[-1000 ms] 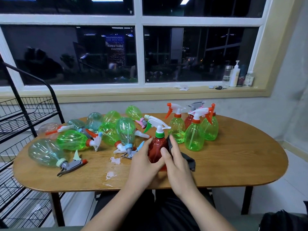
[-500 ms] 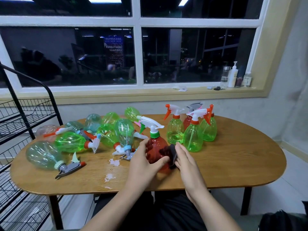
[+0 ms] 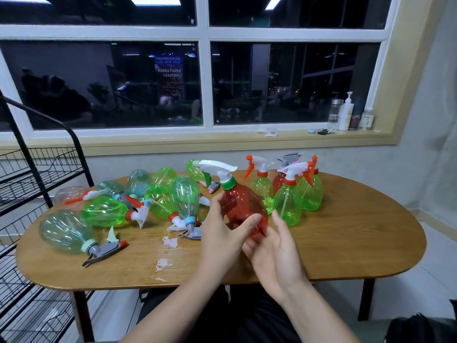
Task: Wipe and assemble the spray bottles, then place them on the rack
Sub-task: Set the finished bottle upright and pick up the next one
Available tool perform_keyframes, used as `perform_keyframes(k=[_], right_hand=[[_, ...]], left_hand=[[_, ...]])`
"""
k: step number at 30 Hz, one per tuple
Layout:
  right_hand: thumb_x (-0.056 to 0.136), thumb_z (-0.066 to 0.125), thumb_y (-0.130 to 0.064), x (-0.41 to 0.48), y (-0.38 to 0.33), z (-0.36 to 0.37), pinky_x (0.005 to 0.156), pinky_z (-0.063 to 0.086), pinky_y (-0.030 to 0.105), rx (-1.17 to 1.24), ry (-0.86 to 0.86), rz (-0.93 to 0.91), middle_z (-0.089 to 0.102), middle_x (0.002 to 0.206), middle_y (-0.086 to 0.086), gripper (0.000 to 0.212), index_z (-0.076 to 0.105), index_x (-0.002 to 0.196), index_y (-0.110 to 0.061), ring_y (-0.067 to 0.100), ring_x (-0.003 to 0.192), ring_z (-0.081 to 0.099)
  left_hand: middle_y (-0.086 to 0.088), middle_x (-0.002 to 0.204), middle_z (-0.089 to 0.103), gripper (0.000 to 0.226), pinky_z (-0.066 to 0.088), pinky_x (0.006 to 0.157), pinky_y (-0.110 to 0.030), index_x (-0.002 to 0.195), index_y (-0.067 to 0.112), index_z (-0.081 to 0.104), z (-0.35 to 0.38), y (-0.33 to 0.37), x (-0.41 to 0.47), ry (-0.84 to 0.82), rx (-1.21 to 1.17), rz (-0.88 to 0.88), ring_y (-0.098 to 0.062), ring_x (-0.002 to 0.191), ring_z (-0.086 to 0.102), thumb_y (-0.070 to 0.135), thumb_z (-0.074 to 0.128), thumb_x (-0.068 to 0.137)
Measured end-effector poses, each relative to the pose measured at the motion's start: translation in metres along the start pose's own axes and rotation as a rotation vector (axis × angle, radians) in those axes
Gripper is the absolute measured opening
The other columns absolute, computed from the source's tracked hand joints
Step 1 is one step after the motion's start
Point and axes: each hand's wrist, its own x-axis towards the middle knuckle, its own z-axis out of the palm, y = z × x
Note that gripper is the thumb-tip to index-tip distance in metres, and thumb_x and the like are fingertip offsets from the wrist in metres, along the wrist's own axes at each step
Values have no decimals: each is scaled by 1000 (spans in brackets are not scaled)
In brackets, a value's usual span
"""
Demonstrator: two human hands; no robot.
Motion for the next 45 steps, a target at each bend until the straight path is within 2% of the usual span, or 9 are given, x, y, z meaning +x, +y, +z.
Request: perform_keyframes(k=[6, 9, 12, 18, 22, 27, 30, 33, 45], right_hand=[[101, 51, -59, 5, -14, -13, 125, 36, 50, -18, 25, -62, 66, 143, 19, 68, 39, 156, -19, 30, 133, 64], [103, 48, -60, 7, -12, -11, 123, 38, 46, -72, 44, -82, 68, 141, 16, 74, 47, 155, -8, 28, 134, 64], [106, 44, -58, 5, -5, -8, 126, 35, 50, -102, 17, -79, 68, 141, 17, 67, 58, 149, -8, 32, 139, 59], [95, 61, -61, 5, -14, -24, 123, 39, 49, -60, 48, -193, 61, 149, 19, 82, 38, 162, -19, 29, 133, 65], [95, 68, -59, 9, -11, -38, 117, 45, 40, -319, 178, -293, 64, 148, 6, 68, 55, 152, -25, 14, 134, 63], [104, 58, -51, 10, -4, -45, 112, 49, 36, -660, 305, -474, 70, 137, -18, 42, 69, 138, -30, 0, 131, 61], [111, 55, -37, 5, 2, -45, 102, 48, 22, -786, 330, -552, 71, 130, -23, 28, 72, 132, -32, -5, 125, 62], [110, 55, -29, 2, 6, -44, 93, 49, 14, -886, 315, -586, 74, 121, -24, 26, 75, 125, -29, -3, 119, 66], [110, 51, -38, 2, 7, -46, 87, 55, 29, -1002, 329, -572, 75, 106, -25, 25, 76, 116, -35, 3, 105, 69]], left_hand=[[11, 124, 73, 71, 58, 100, -33, 139, 27, 52, -8, -5, 4, 23, 65, 21, -1, 110, 71, 38, 92, 82], [14, 121, 73, 66, 57, 99, -29, 137, 26, 56, -4, -3, -6, -25, 80, 29, 0, 110, 71, 34, 92, 82], [22, 121, 71, 69, 53, 97, -17, 137, 38, 53, -2, 2, -4, -32, 143, 68, 7, 112, 67, 37, 92, 81], [20, 118, 68, 80, 42, 82, 2, 144, 29, 52, -4, 8, 25, -27, 246, 60, 15, 100, 63, 50, 90, 78], [16, 123, 68, 86, 45, 86, -5, 144, 28, 49, 4, 3, 38, -91, 278, 48, -1, 112, 67, 53, 92, 74], [19, 120, 64, 85, 45, 86, -13, 143, 27, 50, 17, -3, 57, -108, 303, 51, 1, 108, 62, 49, 94, 74], [17, 119, 65, 85, 46, 85, -14, 142, 26, 51, 26, -9, 71, -131, 351, 62, -2, 108, 63, 48, 95, 72], [10, 127, 70, 90, 54, 98, -29, 142, 27, 50, 40, -18, 81, -205, 389, 52, -8, 117, 66, 51, 95, 68], [1, 132, 64, 97, 52, 98, -33, 139, 18, 53, 74, -31, 109, -393, 522, -9, -18, 119, 62, 49, 101, 61]])
